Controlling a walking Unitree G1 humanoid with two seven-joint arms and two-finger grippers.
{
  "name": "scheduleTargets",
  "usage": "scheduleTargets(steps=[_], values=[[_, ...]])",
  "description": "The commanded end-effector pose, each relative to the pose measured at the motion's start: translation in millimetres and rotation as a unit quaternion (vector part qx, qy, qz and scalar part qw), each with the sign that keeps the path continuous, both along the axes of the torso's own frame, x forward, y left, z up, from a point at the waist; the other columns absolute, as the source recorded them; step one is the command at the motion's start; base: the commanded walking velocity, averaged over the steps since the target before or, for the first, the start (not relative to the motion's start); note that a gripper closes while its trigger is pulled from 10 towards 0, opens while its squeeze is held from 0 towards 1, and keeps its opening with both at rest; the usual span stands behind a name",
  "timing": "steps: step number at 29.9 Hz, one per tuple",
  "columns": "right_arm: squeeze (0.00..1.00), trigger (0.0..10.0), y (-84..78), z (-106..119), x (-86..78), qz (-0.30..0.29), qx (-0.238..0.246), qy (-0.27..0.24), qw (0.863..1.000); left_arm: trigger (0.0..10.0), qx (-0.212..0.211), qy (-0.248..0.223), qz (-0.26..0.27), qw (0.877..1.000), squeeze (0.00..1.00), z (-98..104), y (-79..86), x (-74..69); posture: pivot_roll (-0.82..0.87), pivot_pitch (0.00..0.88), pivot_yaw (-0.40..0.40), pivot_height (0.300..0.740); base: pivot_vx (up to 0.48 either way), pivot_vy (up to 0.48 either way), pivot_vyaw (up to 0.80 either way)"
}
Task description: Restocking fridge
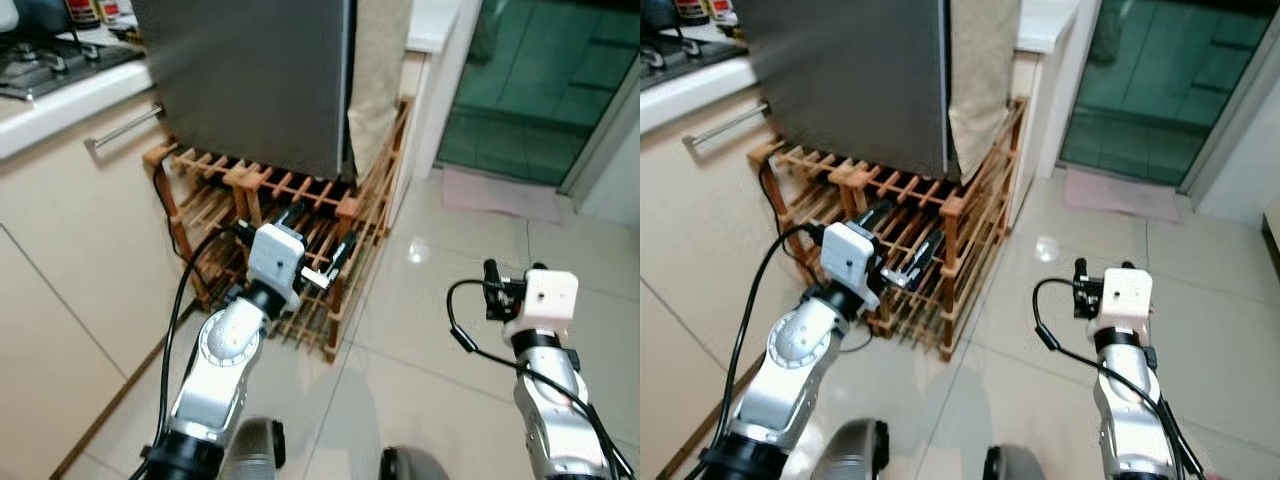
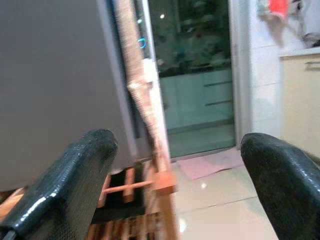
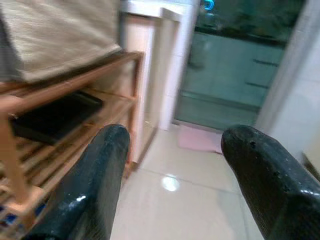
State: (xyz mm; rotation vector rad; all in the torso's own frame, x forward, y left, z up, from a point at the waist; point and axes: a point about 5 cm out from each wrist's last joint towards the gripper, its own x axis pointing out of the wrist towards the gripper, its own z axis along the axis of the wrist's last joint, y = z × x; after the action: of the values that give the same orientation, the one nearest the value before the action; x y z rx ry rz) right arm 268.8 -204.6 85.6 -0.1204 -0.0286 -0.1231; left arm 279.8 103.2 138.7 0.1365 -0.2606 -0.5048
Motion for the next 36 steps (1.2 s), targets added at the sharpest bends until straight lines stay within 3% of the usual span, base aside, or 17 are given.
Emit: scheduleTargets(steps=[1, 20, 36], values=[[0.00, 10.0, -8.2, -0.9, -1.5, -0.009, -0.009, 0.004, 1.000, 10.0, -0.007, 0.000, -0.007, 1.000, 0.00, 2.6, -5.9, 1.1, 0.04, 0.000, -0.032, 0.650, 0.458, 0.000, 0.00], [0.00, 10.0, -6.6, 1.2, 5.9, -0.005, -0.022, 0.002, 1.000, 10.0, -0.028, -0.002, -0.028, 0.999, 0.00, 6.6, -9.6, -1.8, 0.05, 0.000, -0.039, 0.650, 0.468, 0.000, 0.00], [0.00, 10.0, -4.5, 3.8, 7.1, -0.001, -0.008, -0.005, 1.000, 10.0, -0.004, 0.028, -0.007, 1.000, 0.00, -4.4, -8.2, 1.5, 0.05, 0.000, -0.037, 0.720, 0.000, 0.000, 0.00]])
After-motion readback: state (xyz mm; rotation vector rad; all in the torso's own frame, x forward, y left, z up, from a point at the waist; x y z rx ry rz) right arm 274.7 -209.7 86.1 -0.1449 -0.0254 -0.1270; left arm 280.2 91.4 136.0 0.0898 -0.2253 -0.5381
